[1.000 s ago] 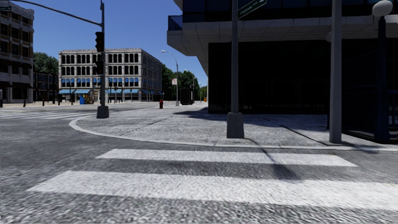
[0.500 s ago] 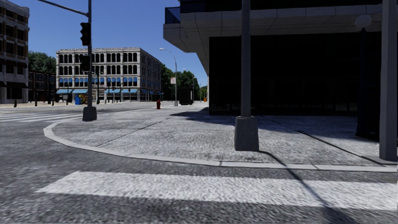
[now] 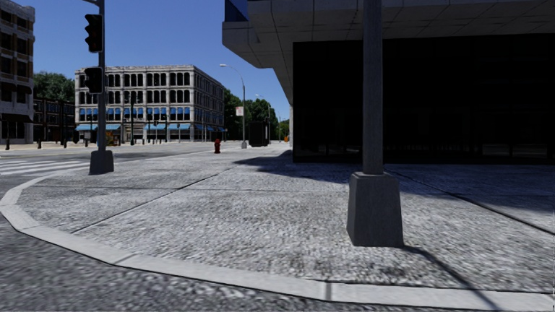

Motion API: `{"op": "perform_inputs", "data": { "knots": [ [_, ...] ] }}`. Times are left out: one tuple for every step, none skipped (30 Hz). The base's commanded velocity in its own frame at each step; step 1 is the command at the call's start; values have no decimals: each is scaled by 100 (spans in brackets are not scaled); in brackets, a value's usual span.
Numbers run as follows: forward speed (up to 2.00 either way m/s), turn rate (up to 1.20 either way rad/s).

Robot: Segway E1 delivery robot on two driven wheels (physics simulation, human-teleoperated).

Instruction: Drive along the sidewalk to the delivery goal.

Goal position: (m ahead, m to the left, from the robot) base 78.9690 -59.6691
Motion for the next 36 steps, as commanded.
{"op": "perform_inputs", "data": {
  "knots": [
    [200,0],
    [200,0],
    [200,0],
    [200,0],
    [200,0],
    [200,0],
    [200,0],
    [200,0],
    [200,0],
    [200,0],
    [200,0],
    [200,0],
    [192,0],
    [192,0],
    [166,0],
    [149,0],
    [139,0],
    [134,0],
    [134,0],
    [131,0],
    [130,0],
    [129,0],
    [129,0],
    [129,0],
    [129,0],
    [129,0],
    [129,0],
    [129,0],
    [129,0],
    [129,0],
    [129,0],
    [129,0],
    [129,0],
    [129,0],
    [129,0],
    [129,0]
  ]
}}
